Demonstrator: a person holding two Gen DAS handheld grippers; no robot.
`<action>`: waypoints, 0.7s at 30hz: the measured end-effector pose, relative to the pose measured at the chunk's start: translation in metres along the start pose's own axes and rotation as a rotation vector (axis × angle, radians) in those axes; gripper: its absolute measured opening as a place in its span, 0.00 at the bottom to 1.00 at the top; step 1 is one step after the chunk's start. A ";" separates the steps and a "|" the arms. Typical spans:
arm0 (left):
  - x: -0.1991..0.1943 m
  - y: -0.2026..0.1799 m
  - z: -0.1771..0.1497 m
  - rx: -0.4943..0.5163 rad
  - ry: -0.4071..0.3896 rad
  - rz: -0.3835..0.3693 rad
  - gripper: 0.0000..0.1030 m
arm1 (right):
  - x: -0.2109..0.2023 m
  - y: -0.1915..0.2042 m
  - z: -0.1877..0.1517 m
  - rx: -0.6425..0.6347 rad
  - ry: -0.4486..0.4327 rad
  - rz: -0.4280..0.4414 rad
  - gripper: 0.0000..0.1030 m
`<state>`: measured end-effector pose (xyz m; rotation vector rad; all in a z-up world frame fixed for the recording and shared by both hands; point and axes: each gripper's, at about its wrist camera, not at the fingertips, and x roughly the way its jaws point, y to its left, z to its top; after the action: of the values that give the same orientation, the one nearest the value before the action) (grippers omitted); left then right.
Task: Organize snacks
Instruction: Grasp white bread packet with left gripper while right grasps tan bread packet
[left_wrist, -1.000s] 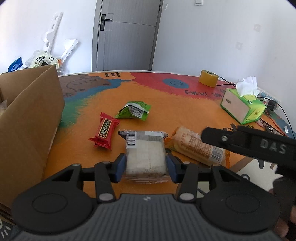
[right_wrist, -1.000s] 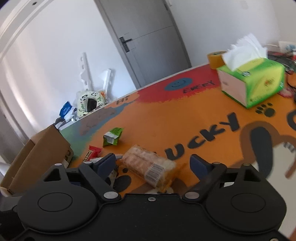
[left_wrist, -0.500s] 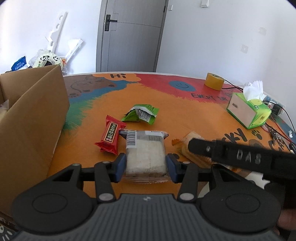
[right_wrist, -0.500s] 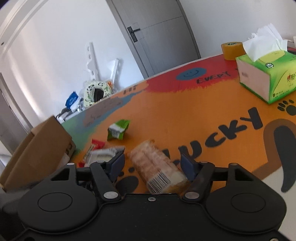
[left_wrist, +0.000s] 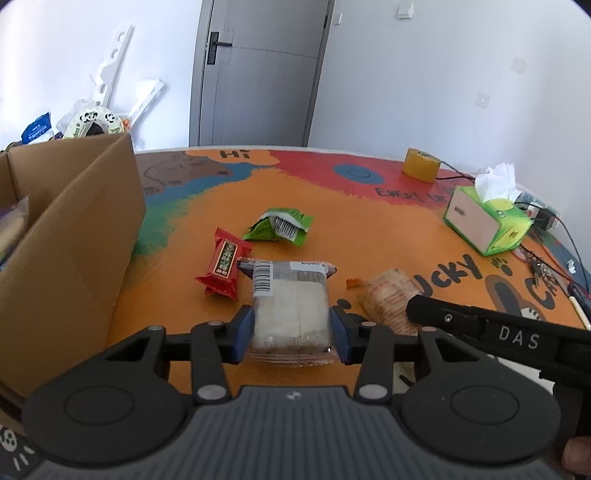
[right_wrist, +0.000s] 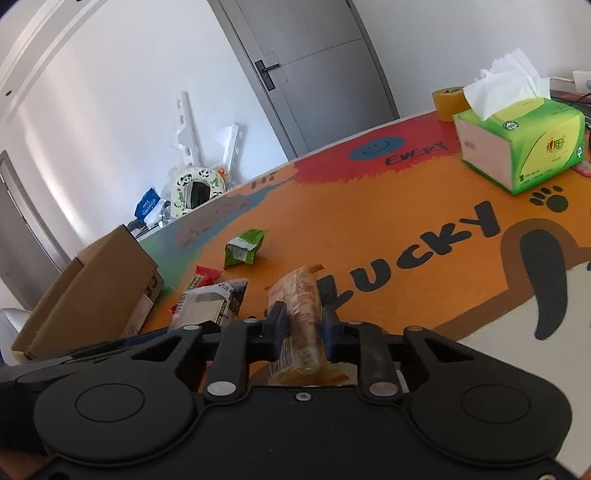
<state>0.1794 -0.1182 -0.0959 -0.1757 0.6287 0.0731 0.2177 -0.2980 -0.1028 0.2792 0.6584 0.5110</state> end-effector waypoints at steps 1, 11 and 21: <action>-0.002 0.000 0.001 0.000 -0.004 -0.002 0.42 | -0.001 0.001 0.000 -0.007 -0.003 -0.003 0.21; -0.014 0.013 0.000 -0.018 -0.015 0.004 0.42 | 0.006 0.020 -0.004 -0.066 0.012 -0.030 0.44; -0.027 0.023 0.004 -0.039 -0.040 0.003 0.42 | 0.012 0.029 -0.007 -0.097 0.029 -0.058 0.34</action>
<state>0.1575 -0.0956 -0.0800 -0.2107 0.5876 0.0921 0.2106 -0.2670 -0.1025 0.1609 0.6661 0.4911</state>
